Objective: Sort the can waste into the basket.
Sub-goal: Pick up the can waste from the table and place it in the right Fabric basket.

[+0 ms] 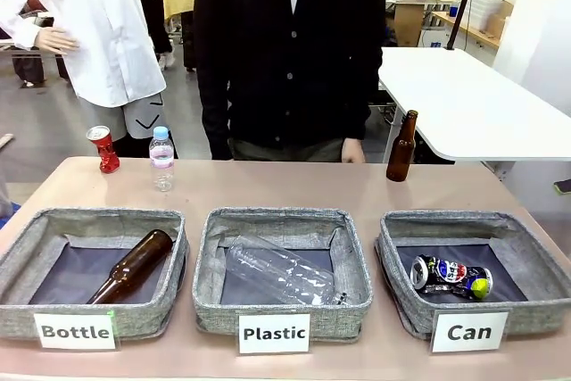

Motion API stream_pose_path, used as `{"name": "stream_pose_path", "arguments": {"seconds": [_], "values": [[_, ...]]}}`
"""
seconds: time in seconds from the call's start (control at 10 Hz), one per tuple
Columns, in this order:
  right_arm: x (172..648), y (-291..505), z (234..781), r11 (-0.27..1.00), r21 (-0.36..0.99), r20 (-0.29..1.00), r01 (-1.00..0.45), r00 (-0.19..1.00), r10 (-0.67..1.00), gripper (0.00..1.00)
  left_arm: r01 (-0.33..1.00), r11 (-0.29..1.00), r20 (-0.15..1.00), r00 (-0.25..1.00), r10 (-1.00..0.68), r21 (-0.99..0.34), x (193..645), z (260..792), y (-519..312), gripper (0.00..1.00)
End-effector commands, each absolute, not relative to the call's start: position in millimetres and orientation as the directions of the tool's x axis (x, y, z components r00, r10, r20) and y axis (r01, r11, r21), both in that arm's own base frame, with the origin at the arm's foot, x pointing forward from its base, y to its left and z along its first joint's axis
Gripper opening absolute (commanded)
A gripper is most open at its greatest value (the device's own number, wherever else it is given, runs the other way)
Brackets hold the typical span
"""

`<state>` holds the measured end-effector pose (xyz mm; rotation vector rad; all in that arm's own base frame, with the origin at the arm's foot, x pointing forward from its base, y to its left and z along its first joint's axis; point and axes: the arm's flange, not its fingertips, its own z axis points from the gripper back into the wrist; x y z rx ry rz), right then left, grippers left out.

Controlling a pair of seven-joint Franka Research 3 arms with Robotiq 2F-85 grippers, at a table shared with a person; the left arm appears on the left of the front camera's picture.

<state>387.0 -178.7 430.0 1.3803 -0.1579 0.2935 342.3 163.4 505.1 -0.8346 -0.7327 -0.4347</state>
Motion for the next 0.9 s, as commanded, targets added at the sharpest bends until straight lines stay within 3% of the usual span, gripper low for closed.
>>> {"name": "stream_pose_path", "arguments": {"seconds": [0.0, 0.1, 0.4, 0.5, 0.7, 0.8], "values": [[387, -181, 431, 0.16, 0.935, 0.298, -0.316, 0.946, 0.124, 1.0, 0.817, 0.558, 0.855, 0.388, -0.344, -0.146, 404, 492, 192, 1.0], [387, -181, 431, 0.16, 0.935, 0.298, -0.316, 0.946, 0.124, 1.0, 0.867, 0.498, 0.855, 0.267, -0.444, -0.012, 427, 486, 200, 1.0], [387, -181, 431, 0.16, 0.935, 0.298, -0.316, 0.946, 0.124, 1.0, 0.83, 0.533, 0.874, 0.126, -0.47, 0.167, 445, 456, 206, 1.0], [387, -181, 431, 0.16, 0.935, 0.298, -0.316, 0.946, 0.124, 1.0, 0.868, 0.496, 0.819, 0.269, -0.507, 0.022, 447, 478, 197, 1.0], [387, -181, 431, 0.16, 0.935, 0.298, -0.316, 0.946, 0.124, 1.0, 0.868, 0.496, 0.819, 0.269, -0.507, 0.022, 447, 478, 197, 1.0], [387, -181, 431, 0.16, 0.935, 0.298, -0.316, 0.946, 0.124, 1.0, 0.861, 0.501, 0.828, 0.214, -0.518, 0.09, 452, 464, 208, 1.0]]}}
